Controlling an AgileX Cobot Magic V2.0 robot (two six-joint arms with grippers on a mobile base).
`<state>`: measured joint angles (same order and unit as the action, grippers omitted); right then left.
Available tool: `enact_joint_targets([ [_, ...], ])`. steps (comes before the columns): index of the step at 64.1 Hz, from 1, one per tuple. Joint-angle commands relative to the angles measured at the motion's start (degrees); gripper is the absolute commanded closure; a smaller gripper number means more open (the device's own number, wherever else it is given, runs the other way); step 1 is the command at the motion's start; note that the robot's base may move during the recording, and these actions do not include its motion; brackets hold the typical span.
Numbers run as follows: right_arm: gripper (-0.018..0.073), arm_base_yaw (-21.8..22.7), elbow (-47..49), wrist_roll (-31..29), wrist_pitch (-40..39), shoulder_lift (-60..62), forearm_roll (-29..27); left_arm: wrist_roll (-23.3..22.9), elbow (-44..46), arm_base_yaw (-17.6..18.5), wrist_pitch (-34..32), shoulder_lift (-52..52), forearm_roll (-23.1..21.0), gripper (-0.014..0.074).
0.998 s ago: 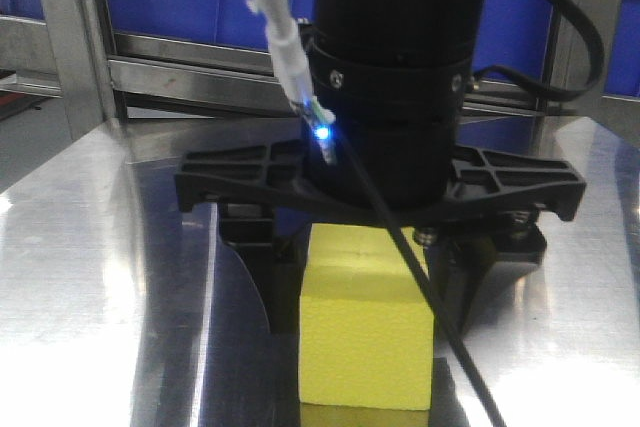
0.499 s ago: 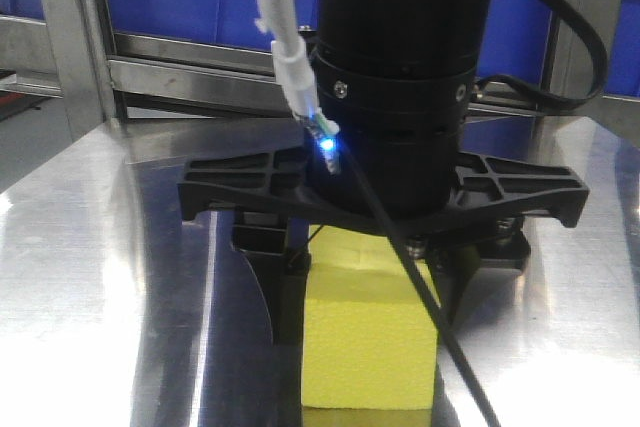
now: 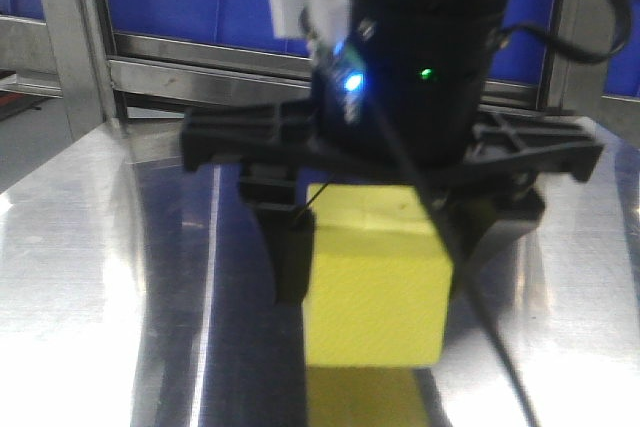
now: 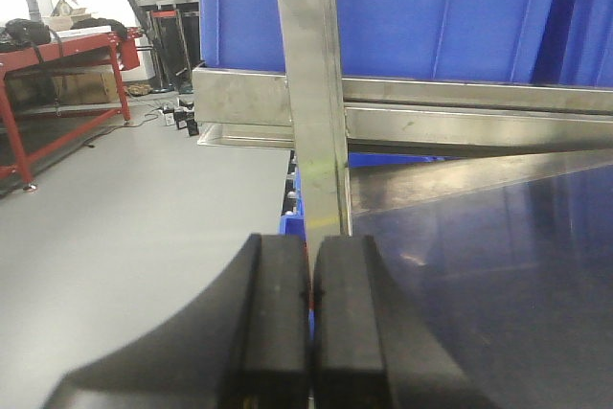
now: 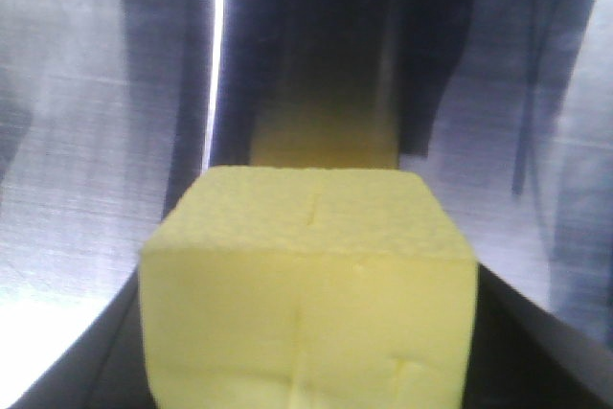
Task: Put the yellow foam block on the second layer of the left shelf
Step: 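Lift the yellow foam block off the table with the right gripper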
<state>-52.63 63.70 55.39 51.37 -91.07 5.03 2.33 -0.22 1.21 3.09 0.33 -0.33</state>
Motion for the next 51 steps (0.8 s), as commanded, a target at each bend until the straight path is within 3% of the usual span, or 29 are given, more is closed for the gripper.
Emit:
enact_joint_targets([
  [1,0.0108,2.1,0.0,-3.1,-0.7,5.0,1.2,-0.2,-1.5,0.4,-4.7,1.2,-0.3,0.0472],
  [13,0.0108,8.5,-5.4,-9.5,-1.8,11.5,0.7,-0.2,-1.5,0.4,-4.7,1.2,-0.3,0.0472],
  [29,0.0108,21.1,-14.8,-19.5,-5.7,22.9,-3.3,-0.2,-1.5,0.4,-4.7,1.2,-0.3,0.0472],
  [51,0.0108,39.1,-22.3,-47.6,-10.8,35.7,-8.9,-0.2,-1.5,0.4,-4.7,1.2,-0.3,0.0472],
])
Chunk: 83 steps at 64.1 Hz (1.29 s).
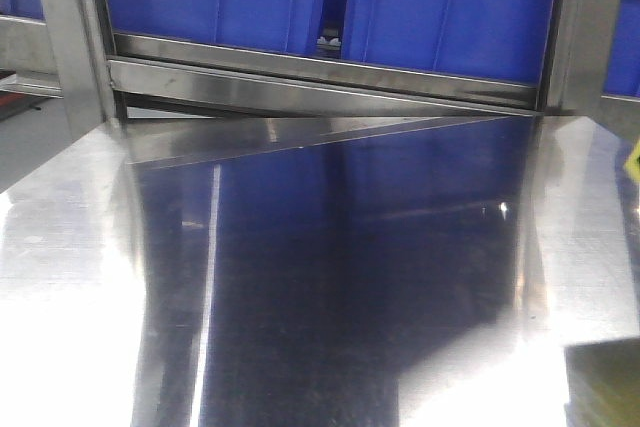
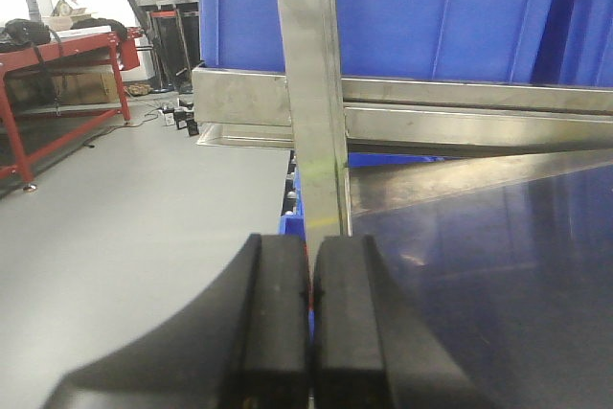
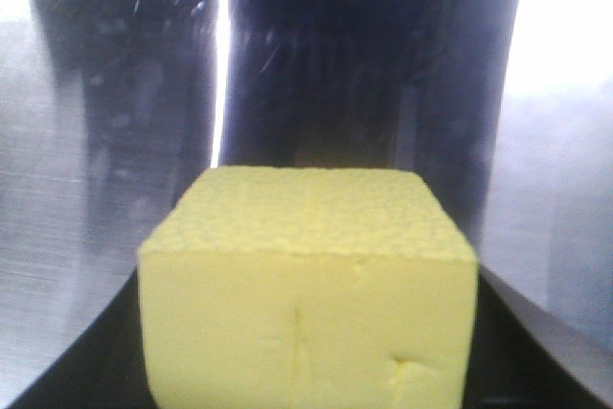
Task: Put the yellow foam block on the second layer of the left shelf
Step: 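Lift the yellow foam block off the table with the right gripper, then hold the block raised in the right gripper while the base waits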
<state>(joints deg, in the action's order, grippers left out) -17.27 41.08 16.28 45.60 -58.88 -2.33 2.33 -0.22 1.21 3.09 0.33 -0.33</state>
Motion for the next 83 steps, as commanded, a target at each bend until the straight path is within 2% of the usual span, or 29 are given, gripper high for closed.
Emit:
enact_joint_targets([
  [1,0.0108,4.3,0.0,-9.4,-6.0,4.0,-1.6,-0.2,-1.5,0.4,-4.7,1.2,-0.3,0.0472],
  [8,0.0108,8.3,-2.5,-13.5,-11.2,8.3,-1.6,-0.2,-1.5,0.4,-4.7,1.2,-0.3,0.0472],
  [19,0.0108,12.4,-8.1,-13.7,-24.4,15.3,-1.6,-0.2,-1.5,0.4,-4.7,1.2,-0.3,0.0472],
  [25,0.0108,13.5,-12.9,-13.7,-33.7,20.4,-1.6,-0.2,-1.5,0.4,-4.7,1.2,-0.3,0.0472],
  [35,0.0108,13.5,-19.2,-13.7,-42.1,27.4,-1.6,-0.2,-1.5,0.4,-4.7,1.2,-0.3,0.0472],
  [51,0.0108,13.5,-23.7,-13.7,-42.8,40.1,-1.3,-0.2,-1.5,0.4,-4.7,1.2,-0.3,0.0472],
  [62,0.0108,13.5,-25.6,-13.7,-42.3,50.4,3.1,-0.2,-1.5,0.4,-4.7,1.2,-0.3,0.0472],
  [68,0.0108,13.5,-26.0,-13.7,-41.8,54.2,3.1,-0.2,-1.5,0.4,-4.7,1.2,-0.3,0.0472],
  [83,0.0108,13.5,-26.0,-13.7,-41.7,56.5,3.1,-0.2,-1.5,0.4,-4.7,1.2,-0.3,0.0472],
])
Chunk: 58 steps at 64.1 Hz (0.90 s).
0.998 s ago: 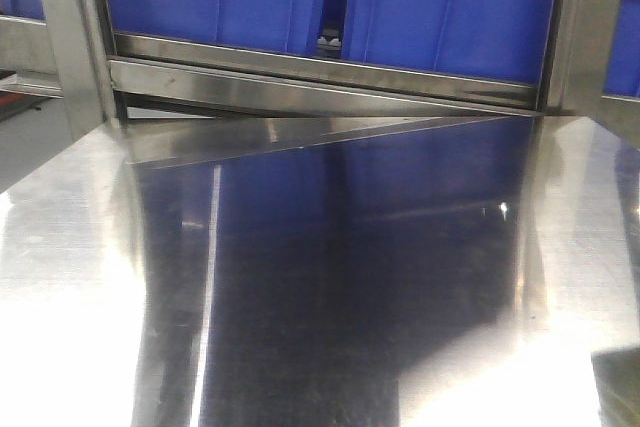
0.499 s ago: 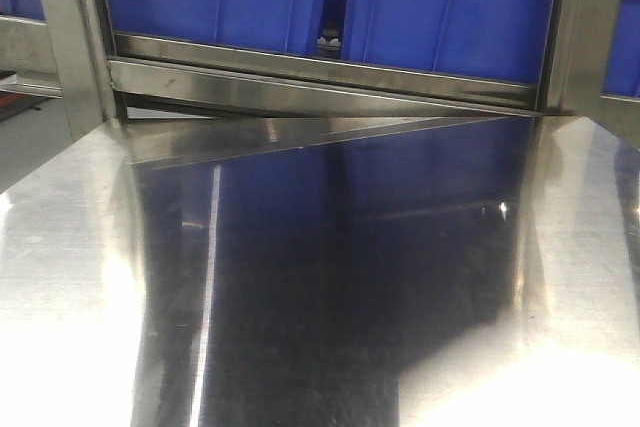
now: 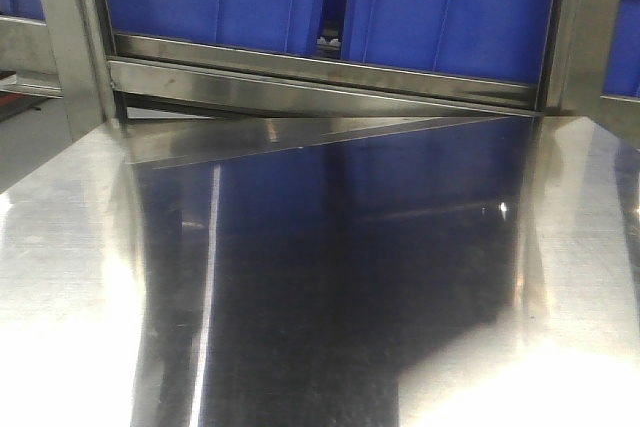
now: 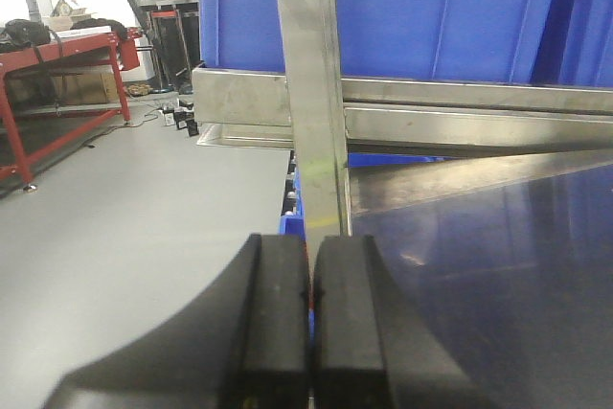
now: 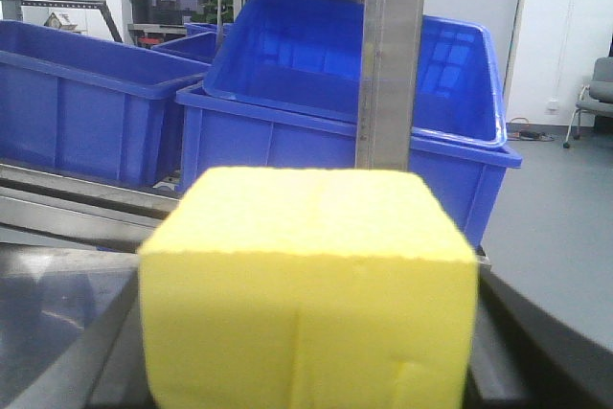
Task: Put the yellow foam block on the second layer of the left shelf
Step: 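Hold the block raised in the right gripper while the base waits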
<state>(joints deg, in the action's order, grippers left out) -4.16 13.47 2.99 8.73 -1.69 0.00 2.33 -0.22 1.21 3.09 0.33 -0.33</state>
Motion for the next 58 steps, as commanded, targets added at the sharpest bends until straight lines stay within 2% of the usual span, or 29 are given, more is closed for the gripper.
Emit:
enact_joint_targets([
  [1,0.0108,0.4,1.6,-0.4,-4.9,-0.7,0.8,-0.2,-1.5,0.4,-4.7,1.2,-0.3,0.0472],
  [58,0.0108,0.4,1.6,-0.4,-4.9,-0.7,0.8,-0.2,-1.5,0.4,-4.7,1.2,-0.3,0.0472],
])
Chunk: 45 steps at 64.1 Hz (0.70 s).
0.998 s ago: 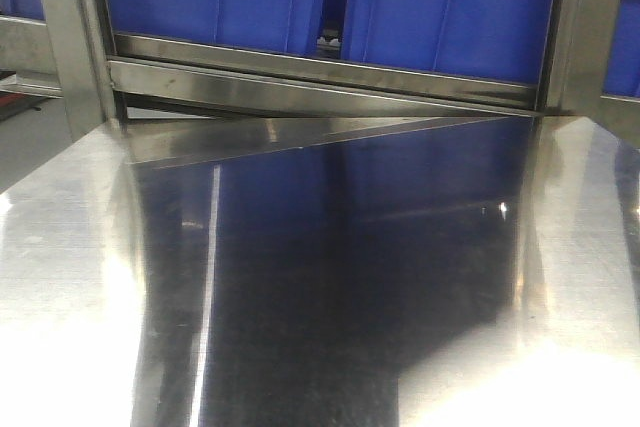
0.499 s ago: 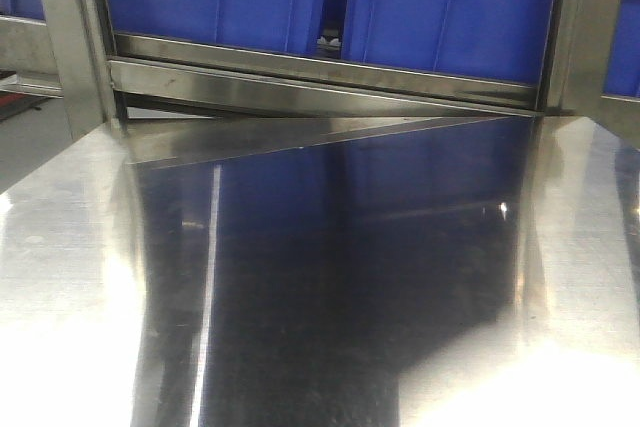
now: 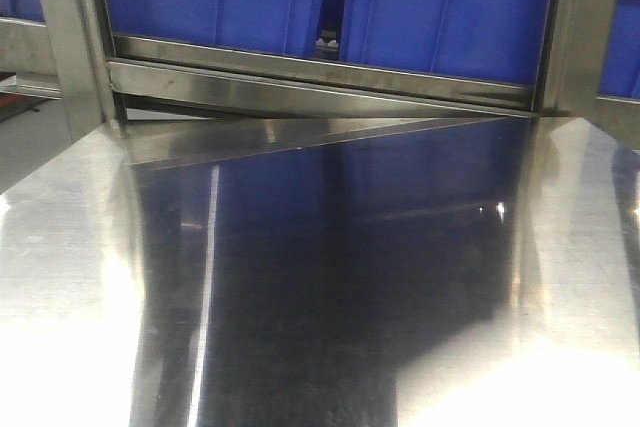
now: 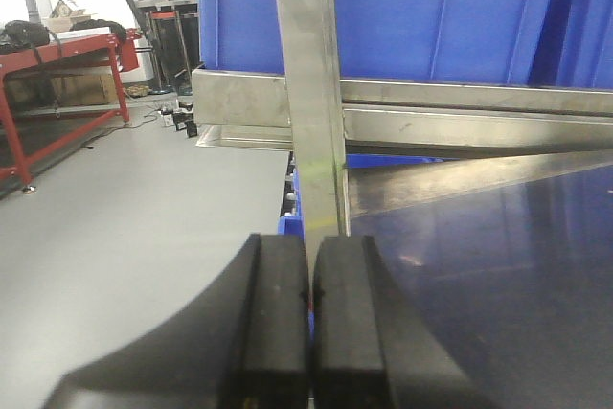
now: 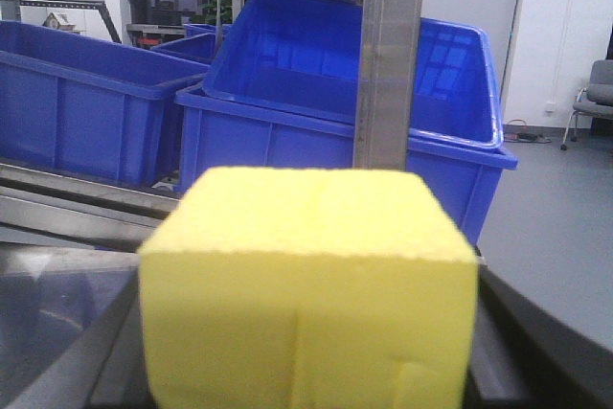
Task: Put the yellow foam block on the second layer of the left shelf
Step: 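Hold the block raised in the right gripper while the base waits, then drive the base away from the table carrying the block in the right gripper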
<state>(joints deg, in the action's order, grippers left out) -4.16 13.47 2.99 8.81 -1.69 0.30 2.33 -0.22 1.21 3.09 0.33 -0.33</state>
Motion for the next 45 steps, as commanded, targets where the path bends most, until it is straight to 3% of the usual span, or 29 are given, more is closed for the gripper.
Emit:
enact_joint_targets([
  [1,0.0108,0.4,1.6,-0.4,-4.9,-0.7,0.5,-0.2,-1.5,0.4,-4.7,1.2,-0.3,0.0472],
  [45,0.0108,0.4,1.6,-0.4,-4.9,-0.7,0.5,-0.2,-1.5,0.4,-4.7,1.2,-0.3,0.0472],
])
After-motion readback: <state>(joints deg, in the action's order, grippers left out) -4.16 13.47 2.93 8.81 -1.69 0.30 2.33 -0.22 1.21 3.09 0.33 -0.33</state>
